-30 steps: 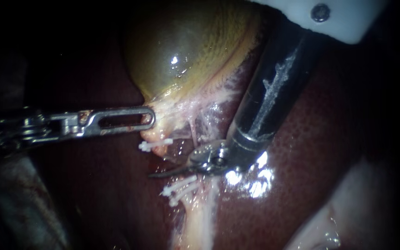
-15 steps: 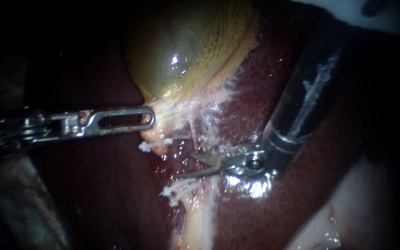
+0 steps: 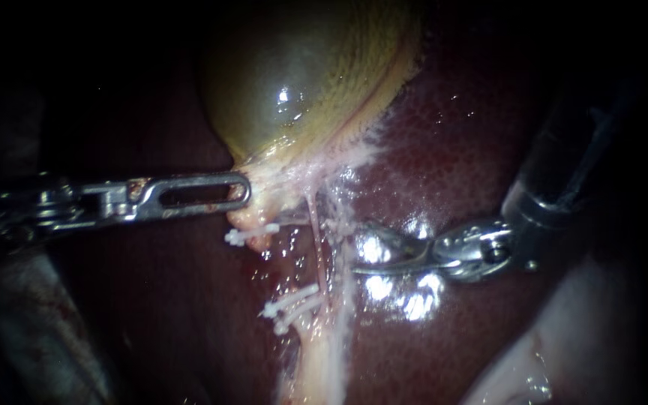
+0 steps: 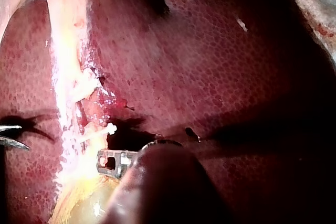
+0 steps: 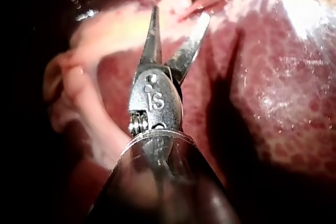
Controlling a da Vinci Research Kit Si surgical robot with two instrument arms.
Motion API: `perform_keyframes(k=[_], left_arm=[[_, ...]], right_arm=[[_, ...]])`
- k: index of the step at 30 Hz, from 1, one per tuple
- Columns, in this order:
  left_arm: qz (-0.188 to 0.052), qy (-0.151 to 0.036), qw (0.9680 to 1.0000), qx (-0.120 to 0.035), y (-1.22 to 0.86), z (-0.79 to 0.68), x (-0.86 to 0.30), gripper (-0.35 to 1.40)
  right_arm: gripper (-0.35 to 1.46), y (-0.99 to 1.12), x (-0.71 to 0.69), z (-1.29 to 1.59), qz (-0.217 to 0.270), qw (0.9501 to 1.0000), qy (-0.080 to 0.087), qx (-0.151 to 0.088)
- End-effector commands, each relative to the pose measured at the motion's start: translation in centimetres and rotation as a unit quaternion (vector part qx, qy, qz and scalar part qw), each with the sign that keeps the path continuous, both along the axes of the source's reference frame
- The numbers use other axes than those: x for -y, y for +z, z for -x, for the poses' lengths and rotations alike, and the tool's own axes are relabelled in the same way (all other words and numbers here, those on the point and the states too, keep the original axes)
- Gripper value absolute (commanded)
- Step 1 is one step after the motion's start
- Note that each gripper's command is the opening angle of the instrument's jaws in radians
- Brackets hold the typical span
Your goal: Go back from the cut left tube
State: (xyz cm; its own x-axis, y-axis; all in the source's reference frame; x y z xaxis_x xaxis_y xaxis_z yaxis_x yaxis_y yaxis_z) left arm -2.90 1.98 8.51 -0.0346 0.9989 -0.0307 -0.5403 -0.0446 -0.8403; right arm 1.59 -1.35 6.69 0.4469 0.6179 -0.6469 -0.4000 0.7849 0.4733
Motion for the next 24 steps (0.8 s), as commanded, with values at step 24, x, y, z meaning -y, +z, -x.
perform_keyframes(k=[24], left_arm=[[0.009, -0.001, 1.0, 0.004, 0.53, 0.48, 0.11, -0.35]], right_arm=[[1.25, 0.07, -0.08, 0.19, 0.029, 0.9993, 0.002, 0.024]])
